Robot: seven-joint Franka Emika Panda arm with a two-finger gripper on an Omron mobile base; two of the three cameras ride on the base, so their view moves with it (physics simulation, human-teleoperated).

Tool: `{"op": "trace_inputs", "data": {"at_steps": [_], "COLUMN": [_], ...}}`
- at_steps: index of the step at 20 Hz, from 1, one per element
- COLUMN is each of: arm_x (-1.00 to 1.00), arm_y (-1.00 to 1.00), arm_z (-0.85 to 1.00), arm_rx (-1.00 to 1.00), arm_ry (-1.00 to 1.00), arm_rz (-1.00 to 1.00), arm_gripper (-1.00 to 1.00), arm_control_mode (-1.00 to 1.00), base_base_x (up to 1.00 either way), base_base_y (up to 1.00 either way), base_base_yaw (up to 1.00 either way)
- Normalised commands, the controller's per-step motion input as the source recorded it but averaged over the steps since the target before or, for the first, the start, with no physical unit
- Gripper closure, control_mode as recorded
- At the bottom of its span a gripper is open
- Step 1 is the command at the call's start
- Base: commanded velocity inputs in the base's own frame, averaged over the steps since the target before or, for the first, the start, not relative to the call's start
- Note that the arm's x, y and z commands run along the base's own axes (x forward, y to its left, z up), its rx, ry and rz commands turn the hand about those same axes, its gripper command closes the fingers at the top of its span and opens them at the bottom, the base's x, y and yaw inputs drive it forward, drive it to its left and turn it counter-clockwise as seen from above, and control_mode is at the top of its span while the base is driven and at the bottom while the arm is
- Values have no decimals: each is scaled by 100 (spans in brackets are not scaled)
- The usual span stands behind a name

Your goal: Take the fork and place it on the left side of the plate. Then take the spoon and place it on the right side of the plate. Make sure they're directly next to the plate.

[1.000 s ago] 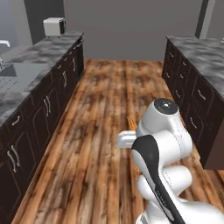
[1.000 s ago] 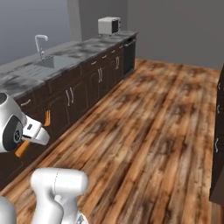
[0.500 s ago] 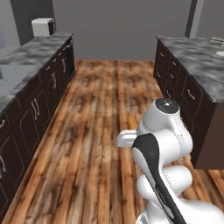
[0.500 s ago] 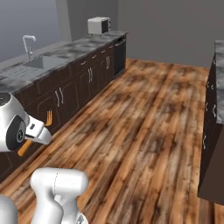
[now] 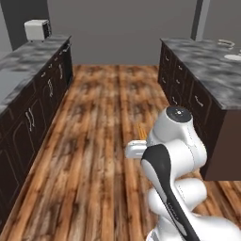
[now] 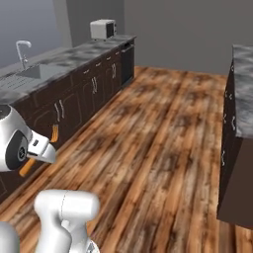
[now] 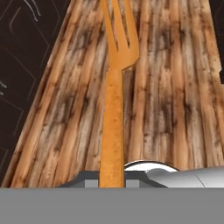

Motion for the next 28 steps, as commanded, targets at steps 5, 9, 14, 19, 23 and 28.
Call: {"op": "trace_inputs", "data": {"at_steps": [5, 9, 14, 19, 23, 28], "arm_x": [0, 0, 0, 0, 0, 0], "arm_y": [0, 0, 0, 0, 0, 0], "arm_z": [0, 0, 0, 0, 0, 0], "arm_rx": [0, 0, 0, 0, 0, 0], "arm_ry": [0, 0, 0, 0, 0, 0], "arm_rz": [0, 0, 0, 0, 0, 0], "arm_gripper": [100, 100, 100, 100, 100, 100], "arm_control_mode": [100, 100, 100, 100, 100, 100], "base_base_x": [100, 78, 17, 0, 0, 0], "base_base_y": [-63, -94, -100, -100, -100, -100], "base_base_yaw": [-11, -2, 0, 0, 0, 0]}}
